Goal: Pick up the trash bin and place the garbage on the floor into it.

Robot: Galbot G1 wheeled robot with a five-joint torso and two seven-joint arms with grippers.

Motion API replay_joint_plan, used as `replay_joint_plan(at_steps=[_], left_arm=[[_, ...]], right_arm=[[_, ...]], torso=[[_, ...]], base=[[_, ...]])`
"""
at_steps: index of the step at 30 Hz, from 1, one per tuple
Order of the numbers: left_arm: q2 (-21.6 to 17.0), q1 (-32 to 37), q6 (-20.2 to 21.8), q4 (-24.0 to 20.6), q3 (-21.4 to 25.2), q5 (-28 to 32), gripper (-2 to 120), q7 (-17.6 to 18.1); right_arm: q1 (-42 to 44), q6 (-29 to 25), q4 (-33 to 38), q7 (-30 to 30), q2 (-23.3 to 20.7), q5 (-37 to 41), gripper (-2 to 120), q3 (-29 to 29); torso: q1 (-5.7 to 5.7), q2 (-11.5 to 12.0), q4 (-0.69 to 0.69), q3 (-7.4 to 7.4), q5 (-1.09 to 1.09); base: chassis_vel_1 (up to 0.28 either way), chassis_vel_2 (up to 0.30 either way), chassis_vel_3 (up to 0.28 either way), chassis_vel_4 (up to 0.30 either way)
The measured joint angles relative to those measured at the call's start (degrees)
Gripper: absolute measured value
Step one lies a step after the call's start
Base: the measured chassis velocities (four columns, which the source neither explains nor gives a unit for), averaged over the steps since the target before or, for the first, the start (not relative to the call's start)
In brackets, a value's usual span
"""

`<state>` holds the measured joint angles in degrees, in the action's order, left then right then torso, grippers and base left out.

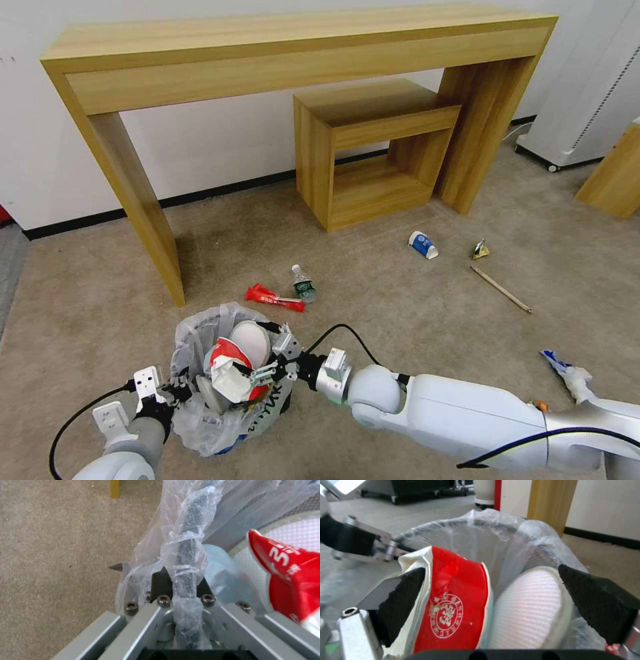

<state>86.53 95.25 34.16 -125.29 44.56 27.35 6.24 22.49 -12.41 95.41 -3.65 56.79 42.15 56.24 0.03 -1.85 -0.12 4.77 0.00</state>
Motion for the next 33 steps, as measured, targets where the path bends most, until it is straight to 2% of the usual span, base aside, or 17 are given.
replay_joint_plan(at_steps=[3,8,15,24,33], left_arm=[[0.05,-0.20,0.00,0.16,-0.07,0.00,0,-0.02],[0.06,-0.67,0.00,0.75,-0.26,0.02,0,-0.05],[-0.21,-0.91,0.00,1.28,-0.31,0.20,0,-0.05],[-0.34,-1.28,0.00,1.76,-0.85,0.26,0,-0.05],[-0.19,-1.55,0.01,2.11,-1.15,0.08,0,-0.09]], right_arm=[[-0.82,-0.75,0.39,1.17,-0.44,2.18,100,0.99],[-1.01,-3.93,-0.03,6.69,-0.77,4.73,100,1.38],[-1.59,-5.25,-2.08,11.14,-1.21,2.41,100,1.97],[-0.66,-4.69,-3.26,7.22,-1.94,-0.79,100,0.35],[0.59,-5.85,-1.72,6.87,-1.89,1.40,100,-2.73]], torso=[[0.00,0.00,0.00,0.00,-0.01],[0.00,0.00,-0.01,0.00,-0.01],[0.00,0.00,0.00,0.00,0.00],[0.00,0.00,-0.01,0.00,0.00],[0.00,0.00,0.00,0.00,-0.01]], base=[[0.000,0.000,0.000,0.000],[0.000,0.000,0.000,0.000],[0.000,0.000,0.000,0.000],[0.000,0.000,0.000,0.000],[0.000,0.000,0.000,0.000]])
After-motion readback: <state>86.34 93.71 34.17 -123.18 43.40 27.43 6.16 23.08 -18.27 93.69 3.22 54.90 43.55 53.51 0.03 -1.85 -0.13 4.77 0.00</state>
